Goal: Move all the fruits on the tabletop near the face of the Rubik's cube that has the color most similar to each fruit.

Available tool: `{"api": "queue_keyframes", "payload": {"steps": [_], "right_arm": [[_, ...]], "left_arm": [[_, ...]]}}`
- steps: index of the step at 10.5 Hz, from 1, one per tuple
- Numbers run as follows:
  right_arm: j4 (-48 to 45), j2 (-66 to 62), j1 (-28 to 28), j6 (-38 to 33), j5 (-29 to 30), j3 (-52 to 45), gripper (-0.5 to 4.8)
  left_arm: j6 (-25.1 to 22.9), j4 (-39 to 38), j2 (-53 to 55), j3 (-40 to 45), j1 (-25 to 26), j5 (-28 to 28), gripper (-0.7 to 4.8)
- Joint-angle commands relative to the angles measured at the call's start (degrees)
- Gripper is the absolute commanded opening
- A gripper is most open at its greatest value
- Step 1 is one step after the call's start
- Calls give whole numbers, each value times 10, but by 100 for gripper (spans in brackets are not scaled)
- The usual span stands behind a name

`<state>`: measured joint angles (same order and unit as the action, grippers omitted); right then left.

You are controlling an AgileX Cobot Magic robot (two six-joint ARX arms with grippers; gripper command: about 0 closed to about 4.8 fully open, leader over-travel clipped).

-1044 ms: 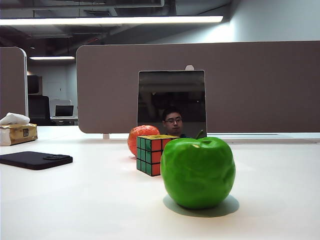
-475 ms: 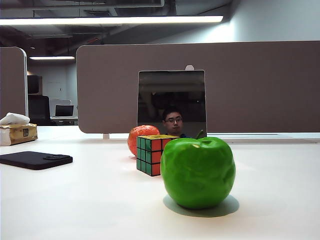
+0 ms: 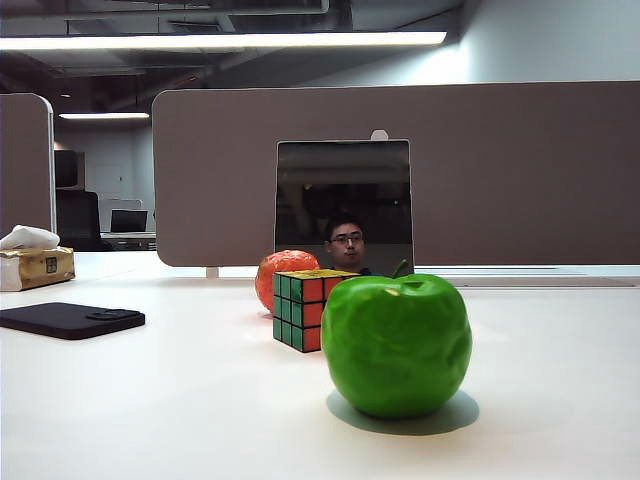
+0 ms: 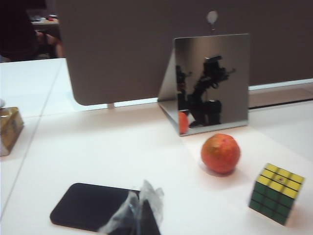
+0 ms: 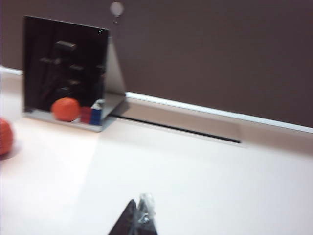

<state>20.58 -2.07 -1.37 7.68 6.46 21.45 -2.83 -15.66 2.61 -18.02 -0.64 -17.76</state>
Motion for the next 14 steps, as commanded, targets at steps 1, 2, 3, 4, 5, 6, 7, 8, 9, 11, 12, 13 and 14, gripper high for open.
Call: {"api": "queue_keyframes", "payload": {"steps": [1,2,3,4,5,6,7,8,9,11,12,13,14], "right_arm": [[169,-94,-1,3,90,120,-1],[218,-138,-1,3,113,164,-1],[229,-149,-1,3,136,176,-1],[240,-153,-1,2,152,183,-1],[243,-153,-1,2,158,184,-1],[250,-153,-1,2,176,185,-1],[254,-153,-1,2,184,185,-1],[256,-153,-1,2,195,185,-1],[265,-154,-6,2,222,185,-1],[272,-155,-28,-1,252,185,-1],[273,-155,-34,-2,257,185,-1],[275,-155,-50,-6,264,185,-1],[274,-160,-88,-13,269,184,-1]], "left_arm": [[-10,-60,85,-70,-8,-75,-5],[-41,-61,134,-105,-43,-75,-5],[-44,-56,156,-115,-69,-61,-5],[-44,-51,170,-115,-90,-43,-5],[-44,-51,176,-115,-98,-39,-5],[-45,-45,193,-115,-120,-37,-5],[-45,-42,202,-115,-129,-28,-5],[-45,-38,211,-115,-139,-18,-5],[-44,-14,244,-115,-169,-2,-5],[-40,23,283,-115,-183,0,-5],[-38,32,292,-115,-183,0,-5],[-38,49,308,-115,-183,0,-5],[-38,80,335,-115,-183,0,-5]]}}
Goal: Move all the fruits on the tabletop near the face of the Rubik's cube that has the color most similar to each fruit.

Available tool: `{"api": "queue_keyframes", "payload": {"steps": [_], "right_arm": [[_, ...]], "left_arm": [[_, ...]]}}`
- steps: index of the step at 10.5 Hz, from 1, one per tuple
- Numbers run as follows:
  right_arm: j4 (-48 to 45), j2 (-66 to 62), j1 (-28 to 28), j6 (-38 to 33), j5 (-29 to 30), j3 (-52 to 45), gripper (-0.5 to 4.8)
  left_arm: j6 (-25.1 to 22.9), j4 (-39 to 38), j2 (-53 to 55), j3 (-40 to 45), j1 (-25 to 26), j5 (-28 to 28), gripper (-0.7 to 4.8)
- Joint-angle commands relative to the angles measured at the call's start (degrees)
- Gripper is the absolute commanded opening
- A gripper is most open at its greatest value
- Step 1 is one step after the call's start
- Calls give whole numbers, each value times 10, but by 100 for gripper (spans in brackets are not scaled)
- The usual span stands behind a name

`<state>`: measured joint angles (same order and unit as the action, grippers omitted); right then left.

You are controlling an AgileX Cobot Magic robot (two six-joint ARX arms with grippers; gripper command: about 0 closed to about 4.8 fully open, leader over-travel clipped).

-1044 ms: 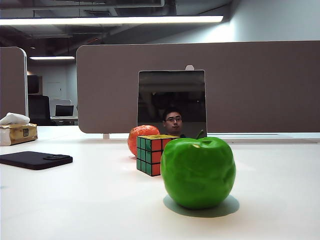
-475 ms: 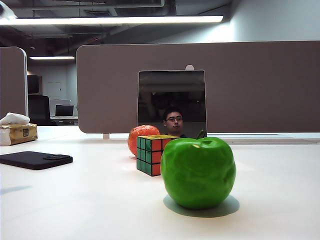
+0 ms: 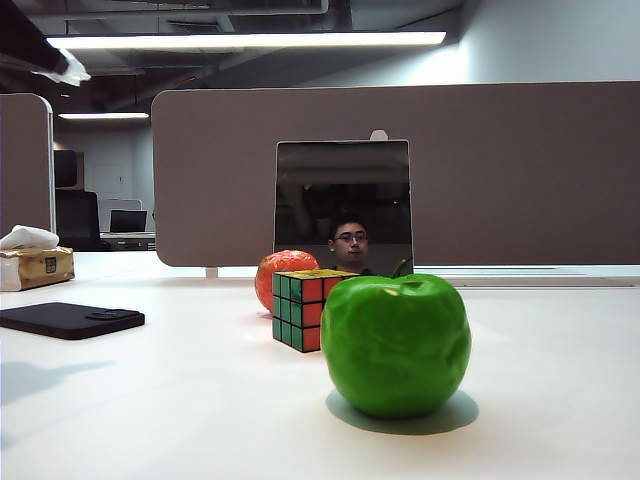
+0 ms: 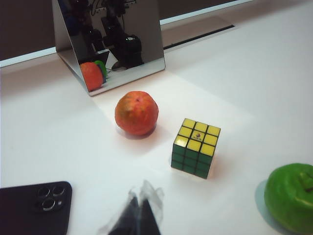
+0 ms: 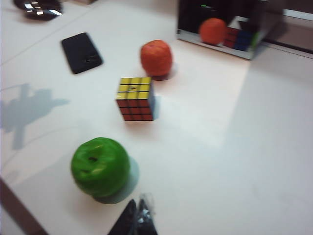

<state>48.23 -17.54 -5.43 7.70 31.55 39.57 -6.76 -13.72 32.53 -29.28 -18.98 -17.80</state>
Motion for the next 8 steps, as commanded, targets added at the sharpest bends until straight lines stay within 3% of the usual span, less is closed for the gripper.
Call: {"api": "queue_keyframes", "payload": {"steps": [1,3,6,8], "right_arm": [[-9,-49,-91,-15,-34,3,-1],[-25,-111,-131,-15,-78,3,-1],[-129,-201,-210,-15,-91,3,-1],[-169,-233,-229,-15,-94,3,-1]], "left_arm": [[1,82,62,-2,0,-2,-5],[1,88,74,-2,0,-2,-5],[1,117,79,-2,0,-4,-5],[2,117,79,-1,0,-2,-5]]}}
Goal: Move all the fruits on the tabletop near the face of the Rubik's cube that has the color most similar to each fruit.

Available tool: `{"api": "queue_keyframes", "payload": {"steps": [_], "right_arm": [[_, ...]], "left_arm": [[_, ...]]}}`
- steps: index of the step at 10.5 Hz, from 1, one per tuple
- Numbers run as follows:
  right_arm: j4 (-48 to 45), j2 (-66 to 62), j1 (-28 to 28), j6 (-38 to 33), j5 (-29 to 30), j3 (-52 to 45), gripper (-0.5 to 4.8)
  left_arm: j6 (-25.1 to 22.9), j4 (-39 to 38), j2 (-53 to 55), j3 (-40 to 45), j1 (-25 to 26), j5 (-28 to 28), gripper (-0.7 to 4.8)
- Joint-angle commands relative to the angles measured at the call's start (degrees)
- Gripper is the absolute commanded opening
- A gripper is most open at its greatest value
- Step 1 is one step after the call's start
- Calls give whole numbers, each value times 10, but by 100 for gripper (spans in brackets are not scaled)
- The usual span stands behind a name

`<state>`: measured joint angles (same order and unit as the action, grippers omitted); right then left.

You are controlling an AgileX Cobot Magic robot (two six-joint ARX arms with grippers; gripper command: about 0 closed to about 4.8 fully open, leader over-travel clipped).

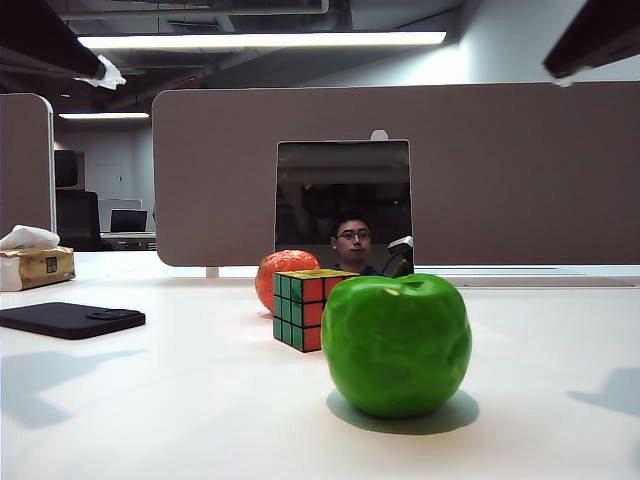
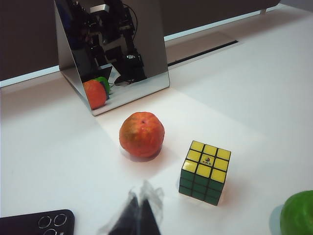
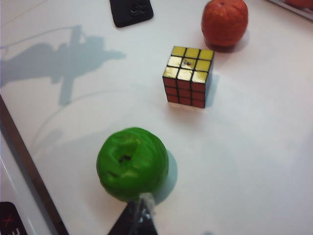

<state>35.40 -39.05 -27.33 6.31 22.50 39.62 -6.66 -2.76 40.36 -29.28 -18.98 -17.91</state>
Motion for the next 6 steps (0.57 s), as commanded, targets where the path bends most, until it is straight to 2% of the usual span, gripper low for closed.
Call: {"api": "queue_keyframes", "payload": {"steps": [1,6], "right_arm": [[-38,-28,-10,-1,-18,3,-1],[9,-137,-14,-3,-20,3,-1]], "left_arm": [[0,7,2,-1,0,-2,-5],[-2,23,81,-1,0,-1,-5]]}}
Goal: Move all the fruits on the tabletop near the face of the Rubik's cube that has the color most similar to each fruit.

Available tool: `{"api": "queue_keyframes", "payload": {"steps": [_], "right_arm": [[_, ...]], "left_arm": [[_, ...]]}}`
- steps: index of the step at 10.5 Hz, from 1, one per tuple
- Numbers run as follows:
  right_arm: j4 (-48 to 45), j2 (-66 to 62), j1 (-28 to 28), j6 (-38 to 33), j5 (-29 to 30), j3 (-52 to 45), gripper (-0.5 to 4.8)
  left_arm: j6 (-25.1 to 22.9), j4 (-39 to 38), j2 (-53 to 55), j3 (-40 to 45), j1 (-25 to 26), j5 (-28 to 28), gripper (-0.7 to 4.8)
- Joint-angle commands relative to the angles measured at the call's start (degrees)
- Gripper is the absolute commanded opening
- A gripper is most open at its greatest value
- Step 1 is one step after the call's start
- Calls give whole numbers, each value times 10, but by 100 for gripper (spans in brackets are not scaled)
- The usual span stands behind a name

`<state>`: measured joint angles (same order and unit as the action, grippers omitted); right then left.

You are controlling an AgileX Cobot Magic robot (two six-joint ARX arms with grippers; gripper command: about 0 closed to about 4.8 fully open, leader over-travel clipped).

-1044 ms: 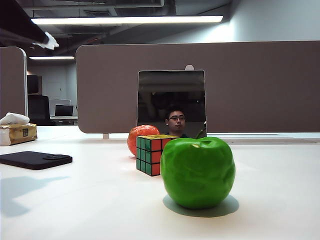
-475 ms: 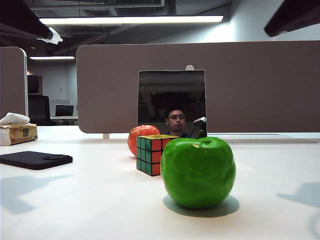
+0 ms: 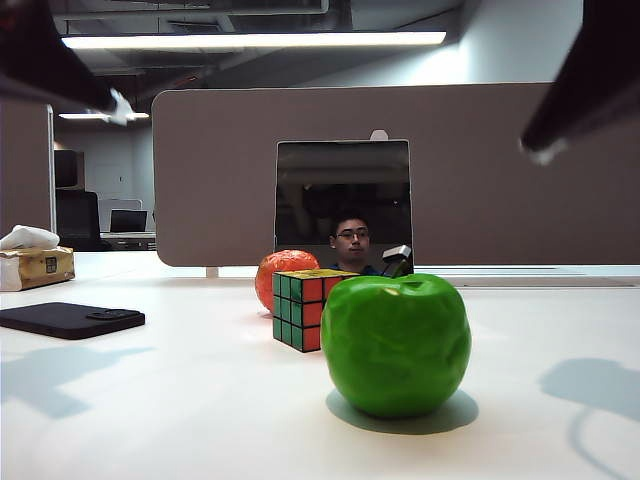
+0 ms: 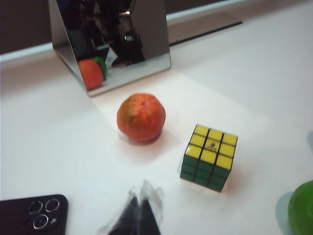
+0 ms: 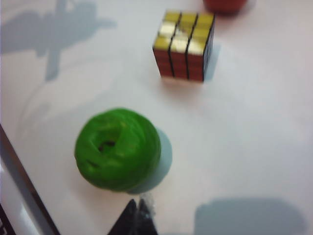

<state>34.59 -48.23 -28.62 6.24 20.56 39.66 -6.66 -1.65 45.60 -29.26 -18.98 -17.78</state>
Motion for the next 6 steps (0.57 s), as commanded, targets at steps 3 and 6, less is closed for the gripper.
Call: {"api": "queue_keyframes", "payload": {"steps": [3,6], "right_arm": [[30,-109,-58,-22,-1,2,-1],[-9,-183,-71,-22,-16,3,-1]], "left_arm": [[-2,27,45,-1,0,0,-5],[-2,26,45,-1,0,0,-5]]}}
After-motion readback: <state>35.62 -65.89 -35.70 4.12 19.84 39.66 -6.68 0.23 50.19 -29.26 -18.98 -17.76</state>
